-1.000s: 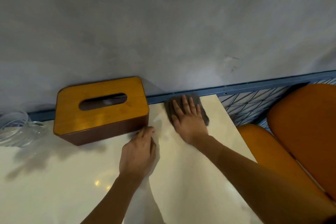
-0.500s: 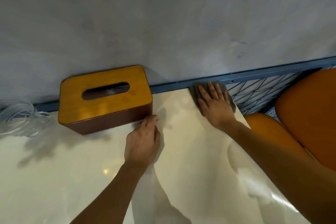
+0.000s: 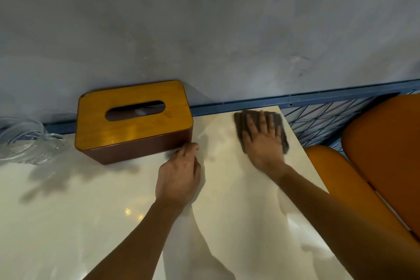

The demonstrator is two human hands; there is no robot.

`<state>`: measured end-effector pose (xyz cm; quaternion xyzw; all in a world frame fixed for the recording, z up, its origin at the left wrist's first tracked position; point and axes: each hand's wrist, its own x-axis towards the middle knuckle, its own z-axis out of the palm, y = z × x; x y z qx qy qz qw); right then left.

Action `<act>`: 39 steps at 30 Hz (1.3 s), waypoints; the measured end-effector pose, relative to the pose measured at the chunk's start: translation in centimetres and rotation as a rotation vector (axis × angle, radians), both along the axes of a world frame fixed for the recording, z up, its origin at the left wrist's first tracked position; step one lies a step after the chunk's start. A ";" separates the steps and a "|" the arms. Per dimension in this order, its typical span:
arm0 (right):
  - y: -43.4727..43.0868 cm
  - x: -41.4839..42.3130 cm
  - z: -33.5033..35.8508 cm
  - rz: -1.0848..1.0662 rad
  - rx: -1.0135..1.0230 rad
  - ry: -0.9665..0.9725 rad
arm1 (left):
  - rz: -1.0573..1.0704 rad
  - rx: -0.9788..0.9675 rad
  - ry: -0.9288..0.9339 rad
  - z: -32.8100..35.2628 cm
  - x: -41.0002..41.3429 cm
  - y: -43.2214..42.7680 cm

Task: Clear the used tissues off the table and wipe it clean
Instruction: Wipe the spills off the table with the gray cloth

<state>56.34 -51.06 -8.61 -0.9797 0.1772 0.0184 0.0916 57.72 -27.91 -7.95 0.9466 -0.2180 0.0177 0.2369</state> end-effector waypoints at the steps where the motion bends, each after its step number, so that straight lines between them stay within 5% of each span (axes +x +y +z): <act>1: 1.4 -1.0 0.1 0.075 -0.013 -0.004 | -0.001 0.001 -0.002 0.0 -0.1 0.0; 6: 2.9 -6.4 1.1 0.507 -0.014 0.096 | -0.008 0.012 -0.019 0.0 0.0 0.0; 13: -2.8 -1.2 0.5 0.100 0.009 0.088 | 0.005 -0.002 -0.025 -0.1 0.0 -0.2; 22: 0.2 -7.9 1.6 0.518 -0.006 0.136 | -0.011 0.017 -0.049 -0.8 0.1 0.0; 30: -1.3 -3.6 0.6 0.057 -0.006 0.075 | -0.016 -0.004 -0.054 -0.7 0.0 -0.2; 35: 7.5 -9.0 2.0 0.442 0.081 0.094 | -0.027 -0.020 -0.021 0.0 0.0 -0.1; 39: 4.3 -11.3 2.9 0.719 0.038 0.167 | -0.018 -0.026 -0.030 0.3 0.3 -0.3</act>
